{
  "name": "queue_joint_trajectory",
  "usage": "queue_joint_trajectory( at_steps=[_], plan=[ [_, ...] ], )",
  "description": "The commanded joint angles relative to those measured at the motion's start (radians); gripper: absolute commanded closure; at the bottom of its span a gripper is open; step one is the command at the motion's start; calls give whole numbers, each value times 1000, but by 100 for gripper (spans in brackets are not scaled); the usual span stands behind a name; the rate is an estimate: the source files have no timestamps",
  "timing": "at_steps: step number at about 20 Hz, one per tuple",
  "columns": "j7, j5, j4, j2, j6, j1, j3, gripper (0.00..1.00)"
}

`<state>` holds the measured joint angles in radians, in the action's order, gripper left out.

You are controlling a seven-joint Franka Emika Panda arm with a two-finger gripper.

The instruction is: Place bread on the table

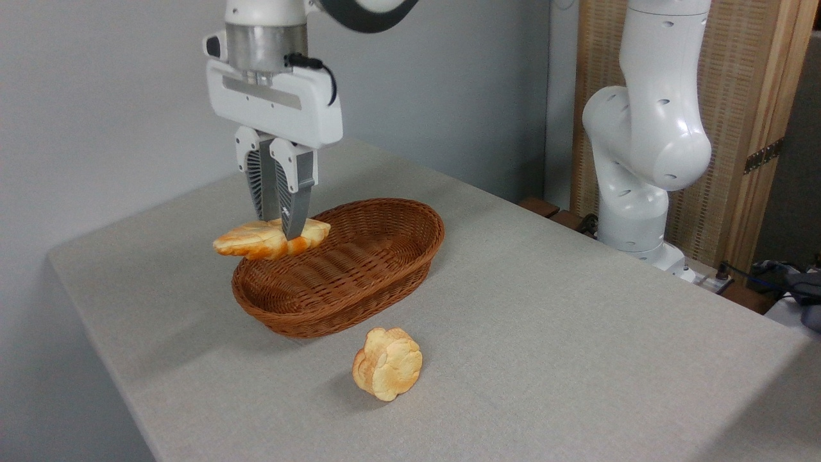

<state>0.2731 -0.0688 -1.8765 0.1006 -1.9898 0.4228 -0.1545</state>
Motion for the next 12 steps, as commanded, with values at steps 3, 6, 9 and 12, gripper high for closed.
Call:
queue_joint_trajectory(
  at_steps=[3,6,9,12],
  plan=[
    [59,26,48,25,28,2,-144,64],
    [190,27,39,24,28,1,-242,64],
    [320,26,30,-10,28,1,-318,63],
    [428,23,30,-73,26,1,-352,63]
  ],
)
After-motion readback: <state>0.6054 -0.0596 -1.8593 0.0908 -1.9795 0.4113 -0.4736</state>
